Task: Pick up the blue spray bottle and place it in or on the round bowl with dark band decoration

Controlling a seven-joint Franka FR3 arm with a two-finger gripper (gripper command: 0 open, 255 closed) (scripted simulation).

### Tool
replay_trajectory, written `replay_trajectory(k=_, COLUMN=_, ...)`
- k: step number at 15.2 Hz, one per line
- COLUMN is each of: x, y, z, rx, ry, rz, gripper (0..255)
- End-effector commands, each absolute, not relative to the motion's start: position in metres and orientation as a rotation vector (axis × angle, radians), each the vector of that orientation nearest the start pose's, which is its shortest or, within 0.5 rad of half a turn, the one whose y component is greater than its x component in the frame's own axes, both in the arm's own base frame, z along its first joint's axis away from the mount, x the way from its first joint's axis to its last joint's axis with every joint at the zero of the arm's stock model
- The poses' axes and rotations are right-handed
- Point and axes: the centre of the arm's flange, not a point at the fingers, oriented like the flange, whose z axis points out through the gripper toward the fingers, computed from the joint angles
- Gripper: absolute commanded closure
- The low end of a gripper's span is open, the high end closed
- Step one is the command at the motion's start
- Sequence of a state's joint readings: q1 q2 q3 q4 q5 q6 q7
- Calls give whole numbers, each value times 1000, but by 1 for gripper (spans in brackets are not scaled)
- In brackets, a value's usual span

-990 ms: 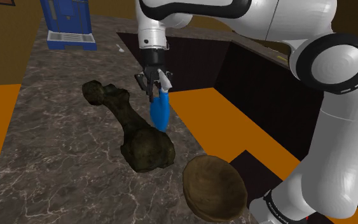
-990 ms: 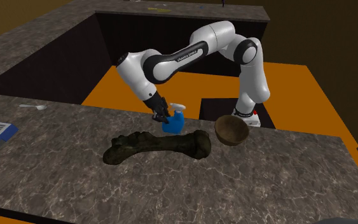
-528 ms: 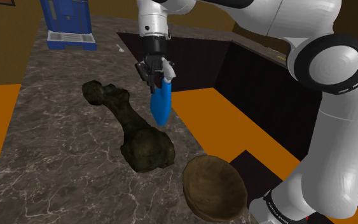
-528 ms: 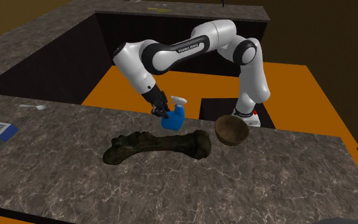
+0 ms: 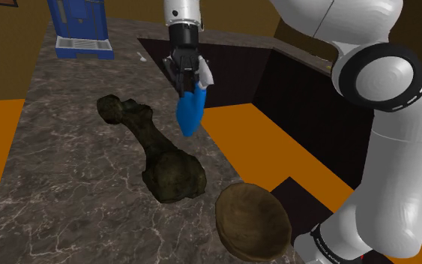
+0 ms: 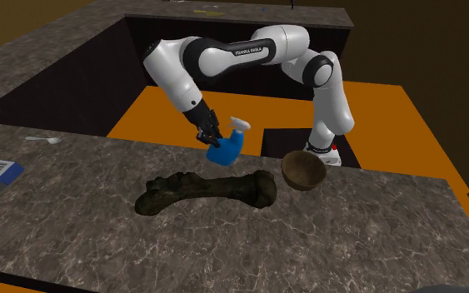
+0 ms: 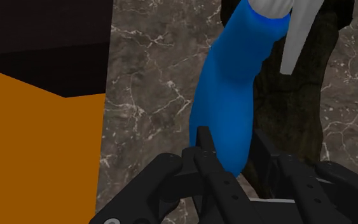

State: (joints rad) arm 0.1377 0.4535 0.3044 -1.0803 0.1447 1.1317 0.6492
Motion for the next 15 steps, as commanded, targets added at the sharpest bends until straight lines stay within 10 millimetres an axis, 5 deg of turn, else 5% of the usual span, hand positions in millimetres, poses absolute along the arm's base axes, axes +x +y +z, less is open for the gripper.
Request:
replay_trajectory(k=1, x=580, y=243, z=570, rx=-3006, ry=262, rz=716, gripper=255)
replay_trajectory(k=9, x=580, y=243, z=608, rx=-3006, ry=262, rz=716, gripper=255)
replay_trajectory(k=15, x=501, y=247, z=606, rx=-3006, ry=262, rz=716, gripper=255)
